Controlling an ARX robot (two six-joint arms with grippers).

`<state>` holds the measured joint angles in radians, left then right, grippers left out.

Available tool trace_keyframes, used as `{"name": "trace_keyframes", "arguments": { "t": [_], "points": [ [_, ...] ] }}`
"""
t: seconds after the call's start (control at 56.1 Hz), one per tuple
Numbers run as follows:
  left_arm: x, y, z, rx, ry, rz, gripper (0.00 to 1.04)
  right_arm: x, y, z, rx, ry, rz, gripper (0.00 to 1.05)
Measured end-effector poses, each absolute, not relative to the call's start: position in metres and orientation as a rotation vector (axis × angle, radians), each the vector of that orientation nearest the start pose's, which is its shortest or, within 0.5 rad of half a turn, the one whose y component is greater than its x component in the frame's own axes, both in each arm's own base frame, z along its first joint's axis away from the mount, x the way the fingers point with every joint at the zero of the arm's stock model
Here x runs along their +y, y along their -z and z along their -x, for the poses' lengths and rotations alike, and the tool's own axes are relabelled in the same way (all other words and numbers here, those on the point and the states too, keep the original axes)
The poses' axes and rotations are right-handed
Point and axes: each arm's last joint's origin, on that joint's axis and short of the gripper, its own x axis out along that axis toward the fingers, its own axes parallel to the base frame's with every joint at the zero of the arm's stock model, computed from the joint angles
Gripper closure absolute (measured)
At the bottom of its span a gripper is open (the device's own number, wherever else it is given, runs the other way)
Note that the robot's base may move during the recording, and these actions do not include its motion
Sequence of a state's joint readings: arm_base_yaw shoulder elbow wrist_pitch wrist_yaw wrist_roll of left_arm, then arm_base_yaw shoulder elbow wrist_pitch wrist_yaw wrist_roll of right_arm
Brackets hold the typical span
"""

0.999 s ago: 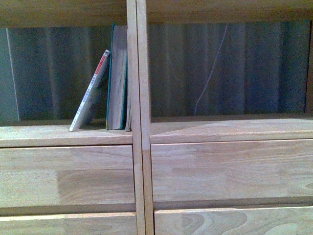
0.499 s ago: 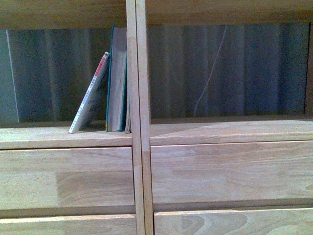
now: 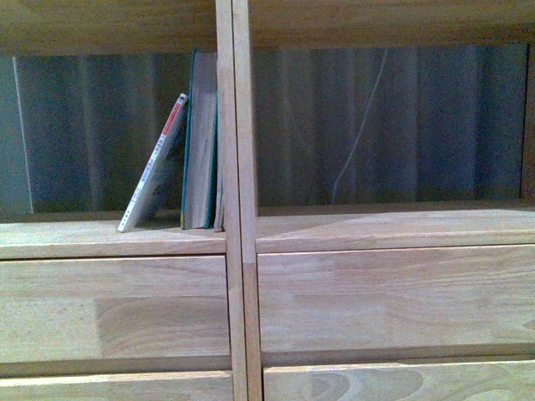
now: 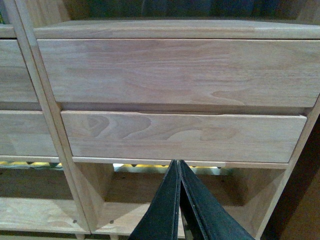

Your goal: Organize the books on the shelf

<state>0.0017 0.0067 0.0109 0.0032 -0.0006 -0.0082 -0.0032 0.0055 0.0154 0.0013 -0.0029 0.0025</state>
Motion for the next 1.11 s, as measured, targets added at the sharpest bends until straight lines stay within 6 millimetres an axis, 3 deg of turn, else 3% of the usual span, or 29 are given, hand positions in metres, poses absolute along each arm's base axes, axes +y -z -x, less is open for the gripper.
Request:
{"name": "trace_keyframes", "arguments": {
  "t": [0.767, 0.803, 0.981, 1.106],
  "points": [
    [0.0002, -0.1670, -0.0974, -0.007, -0.002, 0.008, 1.02, -0.0002, -0.1685, -0.0971, -0.011, 0.000, -0.002, 1.02],
    [0.0002, -0.1670, -0.0974, -0.007, -0.002, 0.008, 0.98, -0.0002, -0.1685, -0.0971, -0.011, 0.001, -0.002, 1.00],
    [0.0002, -0.1670, -0.0974, -0.007, -0.002, 0.008, 0.61, -0.0002, -0.1685, -0.0971, -0.011, 0.000, -0.002, 0.67],
    [0.0002, -0.1670, -0.0974, -0.007, -0.002, 0.008, 0.43, -0.0002, -0.1685, -0.0971, -0.011, 0.000, -0.002, 0.47]
  ]
}}
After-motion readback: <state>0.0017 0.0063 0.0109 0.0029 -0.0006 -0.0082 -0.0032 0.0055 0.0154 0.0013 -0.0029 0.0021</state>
